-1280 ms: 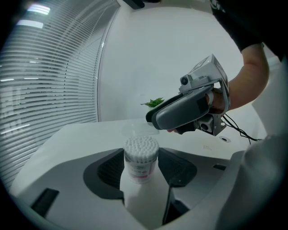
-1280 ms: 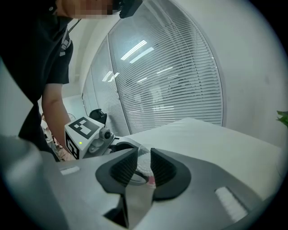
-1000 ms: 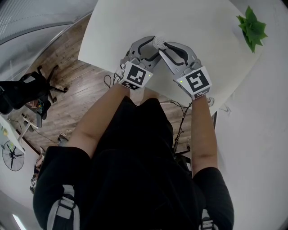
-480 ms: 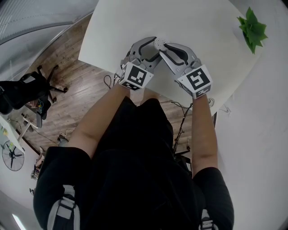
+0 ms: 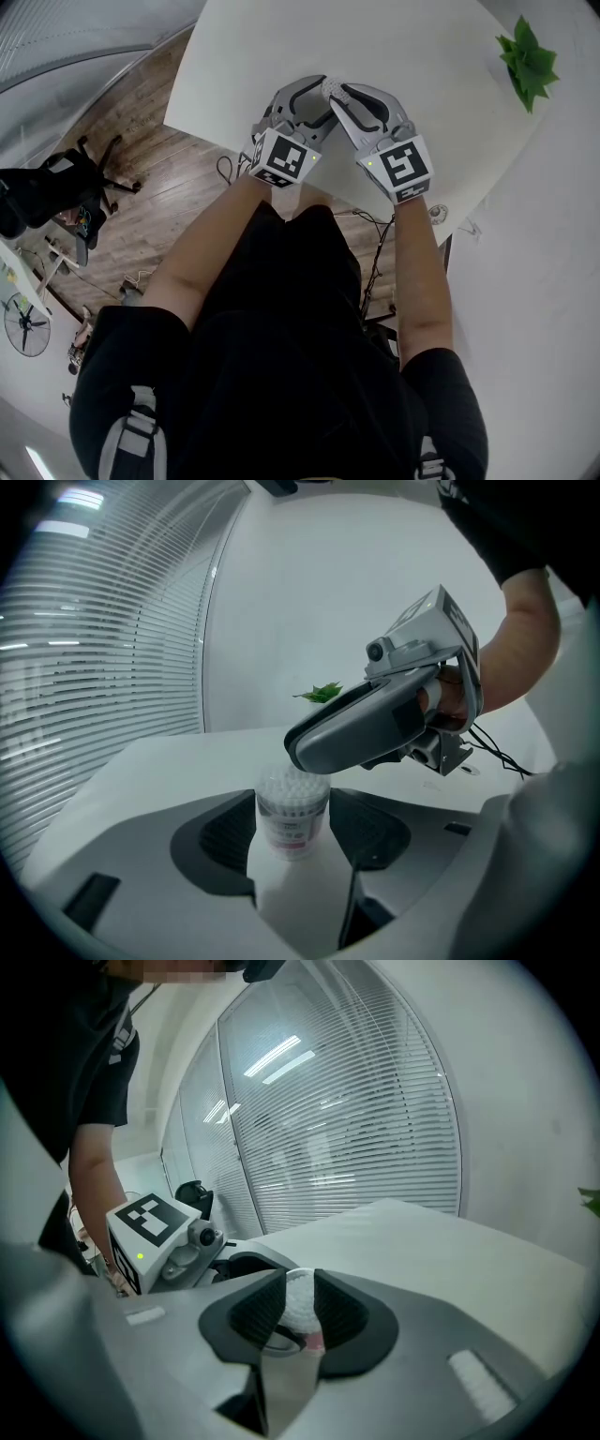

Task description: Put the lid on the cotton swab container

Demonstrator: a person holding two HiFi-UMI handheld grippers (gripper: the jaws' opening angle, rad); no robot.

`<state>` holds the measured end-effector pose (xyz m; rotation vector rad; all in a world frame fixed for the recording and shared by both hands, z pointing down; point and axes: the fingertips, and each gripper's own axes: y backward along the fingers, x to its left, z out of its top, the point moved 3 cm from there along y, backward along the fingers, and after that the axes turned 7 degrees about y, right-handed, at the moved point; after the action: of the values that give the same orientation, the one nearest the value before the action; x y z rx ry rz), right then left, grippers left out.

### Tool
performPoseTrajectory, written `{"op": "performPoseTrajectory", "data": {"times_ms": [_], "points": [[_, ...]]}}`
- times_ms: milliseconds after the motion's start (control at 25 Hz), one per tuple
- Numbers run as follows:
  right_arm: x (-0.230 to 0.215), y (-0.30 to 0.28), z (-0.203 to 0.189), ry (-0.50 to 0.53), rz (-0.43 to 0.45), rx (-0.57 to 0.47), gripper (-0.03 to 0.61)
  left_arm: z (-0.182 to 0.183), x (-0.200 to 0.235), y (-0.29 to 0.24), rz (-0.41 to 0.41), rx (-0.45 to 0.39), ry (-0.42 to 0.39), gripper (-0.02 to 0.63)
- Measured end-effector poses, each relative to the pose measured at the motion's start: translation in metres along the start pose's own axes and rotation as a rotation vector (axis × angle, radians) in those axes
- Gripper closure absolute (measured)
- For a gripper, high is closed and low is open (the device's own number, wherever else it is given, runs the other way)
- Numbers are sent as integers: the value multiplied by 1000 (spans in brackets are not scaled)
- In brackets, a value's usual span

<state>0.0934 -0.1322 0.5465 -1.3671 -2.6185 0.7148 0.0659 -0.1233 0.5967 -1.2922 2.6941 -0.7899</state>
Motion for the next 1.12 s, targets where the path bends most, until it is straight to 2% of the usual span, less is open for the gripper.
{"op": "performPoseTrajectory", "data": {"times_ms": [160, 720, 1120], "points": [[0, -1, -1, 19, 2, 7, 468, -6, 1, -2, -5, 28, 4, 373], [1, -8, -6, 69, 8, 80, 469, -6, 2, -4, -8, 30, -2, 373], [4, -11, -6, 87, -33, 147, 469, -7, 4, 7, 2, 69, -10, 373]]}}
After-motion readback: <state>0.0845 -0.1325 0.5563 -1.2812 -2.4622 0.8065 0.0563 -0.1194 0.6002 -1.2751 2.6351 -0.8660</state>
